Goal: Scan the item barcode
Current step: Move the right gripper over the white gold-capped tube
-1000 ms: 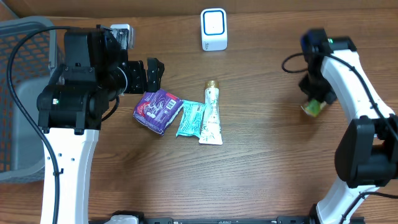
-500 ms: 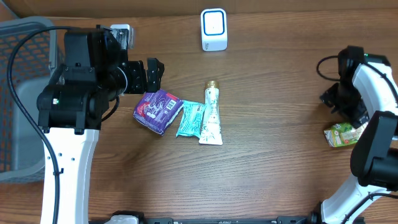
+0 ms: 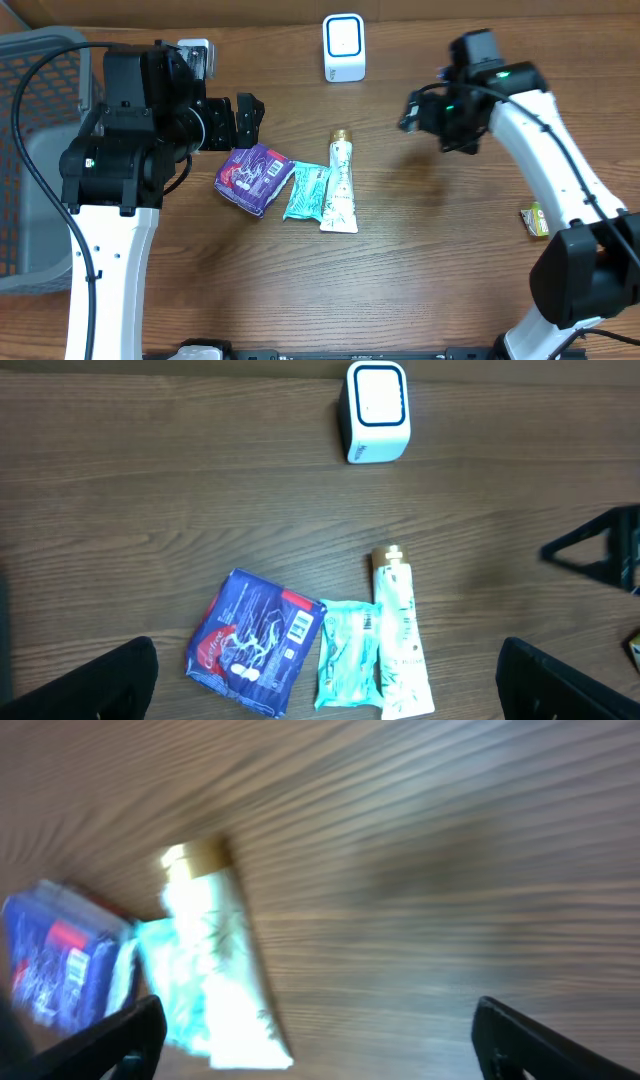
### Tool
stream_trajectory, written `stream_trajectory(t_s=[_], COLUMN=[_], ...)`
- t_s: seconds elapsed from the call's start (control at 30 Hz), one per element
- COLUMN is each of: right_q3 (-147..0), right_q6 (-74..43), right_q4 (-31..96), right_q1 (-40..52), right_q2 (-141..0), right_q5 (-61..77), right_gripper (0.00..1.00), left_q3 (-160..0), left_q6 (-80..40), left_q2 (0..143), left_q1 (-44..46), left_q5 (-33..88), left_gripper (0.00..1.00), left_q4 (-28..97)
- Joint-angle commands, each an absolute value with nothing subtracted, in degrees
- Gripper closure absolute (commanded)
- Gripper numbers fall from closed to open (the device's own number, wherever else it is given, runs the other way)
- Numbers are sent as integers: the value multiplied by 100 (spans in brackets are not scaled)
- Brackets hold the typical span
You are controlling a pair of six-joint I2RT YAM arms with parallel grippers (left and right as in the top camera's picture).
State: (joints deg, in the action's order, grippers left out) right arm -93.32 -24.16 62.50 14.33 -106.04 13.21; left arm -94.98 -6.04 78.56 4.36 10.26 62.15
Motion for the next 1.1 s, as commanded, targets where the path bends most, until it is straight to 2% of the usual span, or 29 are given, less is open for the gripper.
stream_trajectory(t_s=[0.0,0.1,0.17,0.2,0.63,0.8,1.07], right_q3=[-9233,-9063,-8965,-8947,-8938,-8930,-8927], right_q6=[-2270,-2408,-2418,-2421,-2617,-2615,-2683], right_q4=[5918,5616,5452,5406,5113,4925,4812], right_q1=[2005,2388,2613,2696,2930,2930,2930], right_q2=[-10755,-10899,-11069,-11159,-12060,-12101,-12232], right_q5=[1507,1487,1487,1487,1516,1514,1518], right_gripper=[5,8,19,20,32,50,56], left_q3=[-9572,-9572,-9572,-9572,-9572,-9572,-9572], left_q6=[-683,-683,-683,-683,-683,-683,-683], left_q2=[7874,7874,7874,7874,7874,7874,7874], left_q1=[414,414,414,414,414,414,414], left_q5=[991,989,989,991,991,989,991], left_gripper=[0,0,0,0,0,0,0], left_q4=[6195,6195,6198,6195,6195,6195,6195])
